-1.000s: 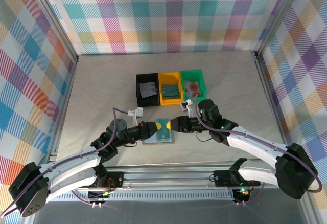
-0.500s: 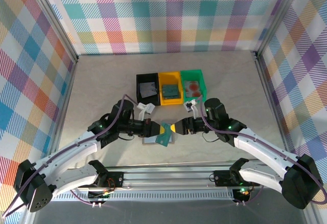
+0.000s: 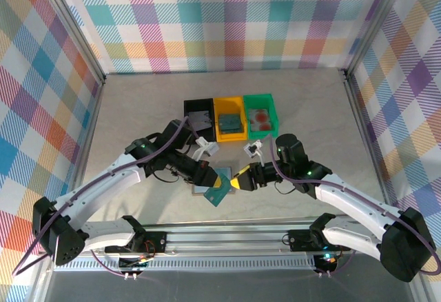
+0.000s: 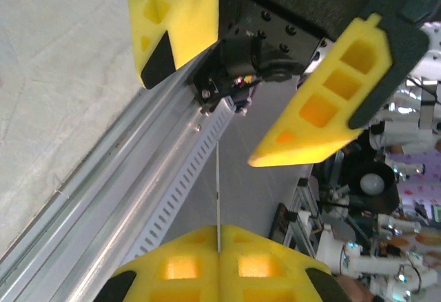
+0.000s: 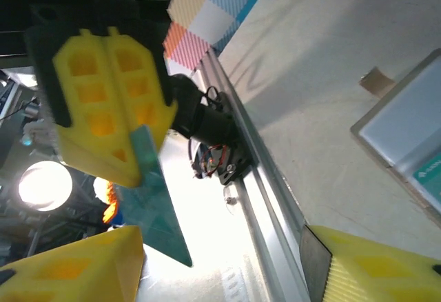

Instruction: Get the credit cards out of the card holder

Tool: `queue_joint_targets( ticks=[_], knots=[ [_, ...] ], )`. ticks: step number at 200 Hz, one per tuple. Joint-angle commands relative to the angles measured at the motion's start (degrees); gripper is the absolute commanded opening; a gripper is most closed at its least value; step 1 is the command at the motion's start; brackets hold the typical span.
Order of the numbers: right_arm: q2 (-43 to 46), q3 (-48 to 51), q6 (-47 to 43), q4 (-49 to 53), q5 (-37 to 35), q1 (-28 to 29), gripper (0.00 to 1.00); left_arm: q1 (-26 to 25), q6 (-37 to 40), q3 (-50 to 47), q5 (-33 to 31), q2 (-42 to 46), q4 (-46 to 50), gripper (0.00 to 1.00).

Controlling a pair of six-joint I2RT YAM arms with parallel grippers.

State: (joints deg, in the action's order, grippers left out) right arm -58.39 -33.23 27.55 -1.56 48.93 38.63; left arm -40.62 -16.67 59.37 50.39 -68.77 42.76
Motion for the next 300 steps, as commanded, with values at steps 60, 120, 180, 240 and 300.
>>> queue_joint_targets(
  ticks=[60, 120, 180, 240, 300],
  knots=[
    [-2.87, -0.15, -3.03, -4.76, 8.72, 2.91, 0.56, -0.80, 5.23, 0.56, 7.03, -1.98, 1.75, 0.00],
    [-3.58, -1.39, -3.69, -4.35, 8.89, 4.33, 0.42, -3.14, 7.24, 0.23, 5.96, -3.31, 3.20, 0.00],
    [-4.10, -2.89, -5.13, -1.54, 9.09, 6.70, 0.22, -3.19, 8.09, 0.90, 5.92, -3.47, 3.86, 0.00],
    [-4.19, -2.67, -6.17, 0.37, 7.84, 6.81, 0.00, -3.21, 8.57, 0.91, 4.86, -1.66, 4.25, 0.00],
    [-1.90, -2.63, -6.12, 2.16, -0.74, 6.27, 0.00, -1.21, 9.04, 3.35, -2.57, 4.90, 5.79, 0.78]
  ],
)
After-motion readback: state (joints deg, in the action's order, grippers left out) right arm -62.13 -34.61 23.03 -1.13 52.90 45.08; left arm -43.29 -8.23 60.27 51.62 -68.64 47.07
